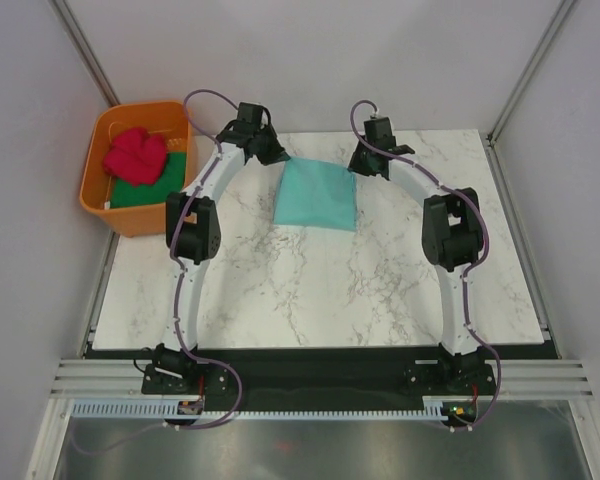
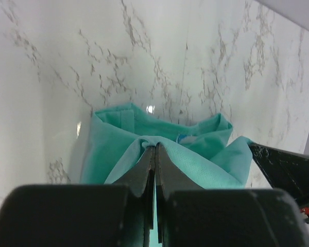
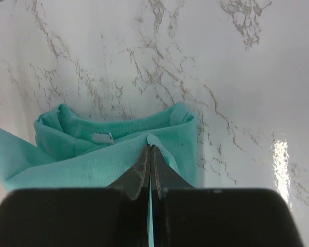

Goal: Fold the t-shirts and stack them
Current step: Fold the tshirt, then neatly place the folded tshirt to the corner, then reset both grippers

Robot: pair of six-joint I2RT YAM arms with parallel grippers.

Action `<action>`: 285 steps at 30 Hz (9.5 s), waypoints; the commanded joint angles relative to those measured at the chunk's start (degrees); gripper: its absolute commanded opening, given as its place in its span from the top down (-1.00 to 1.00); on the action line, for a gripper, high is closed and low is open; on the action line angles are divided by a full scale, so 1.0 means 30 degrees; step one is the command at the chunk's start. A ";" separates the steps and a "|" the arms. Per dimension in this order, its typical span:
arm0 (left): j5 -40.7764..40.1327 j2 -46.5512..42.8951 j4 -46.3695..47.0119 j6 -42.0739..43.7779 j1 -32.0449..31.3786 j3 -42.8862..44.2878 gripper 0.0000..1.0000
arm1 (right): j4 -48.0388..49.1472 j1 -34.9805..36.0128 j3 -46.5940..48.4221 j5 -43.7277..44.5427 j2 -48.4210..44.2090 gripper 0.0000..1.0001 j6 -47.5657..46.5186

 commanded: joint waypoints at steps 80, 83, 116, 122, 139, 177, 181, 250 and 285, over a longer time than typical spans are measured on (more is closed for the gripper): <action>0.3024 -1.1569 0.2943 0.1568 0.0057 -1.4213 0.12 | 0.0239 -0.1579 -1.0977 -0.8427 -0.8023 0.52 -0.4972; 0.4228 -0.9641 0.3031 0.1714 -0.0235 -1.2338 0.15 | 0.0854 -0.1609 -0.9425 -1.0891 -0.6384 0.86 -0.4765; 0.2881 -0.8246 0.3060 0.2947 -0.0118 -1.0185 0.14 | 0.4781 -0.3104 -0.4171 -1.6755 -0.2065 0.51 -0.1748; 0.2678 -1.1152 0.3090 0.2215 -0.1581 -1.4404 0.14 | 0.4898 -0.0765 -0.7922 -1.7106 -0.3771 0.73 -0.2040; -0.1628 -1.0302 0.2914 0.0601 -0.2288 -1.9976 0.16 | 0.5282 -0.0290 -1.0506 -1.8748 -0.0868 0.81 -0.2948; 0.4846 -2.3926 0.1127 0.5671 -0.1467 -2.4047 -0.76 | -0.2661 -0.2282 -0.2478 -0.8961 0.0475 -0.21 -0.9599; 0.4496 -2.3956 0.1215 0.5611 -0.1467 -2.4106 -0.75 | -0.2543 -0.1960 -0.2857 -0.8845 0.0710 -0.15 -0.9687; 0.4583 -2.0821 0.1215 0.5699 -0.1438 -2.4076 -0.73 | 0.3606 -0.7556 1.1029 0.9114 0.9089 1.00 -2.1698; 0.4845 -2.3367 0.2063 0.5259 -0.1438 -2.3784 -0.74 | 0.3120 -0.6505 0.9011 1.6171 0.3559 -0.80 -1.7959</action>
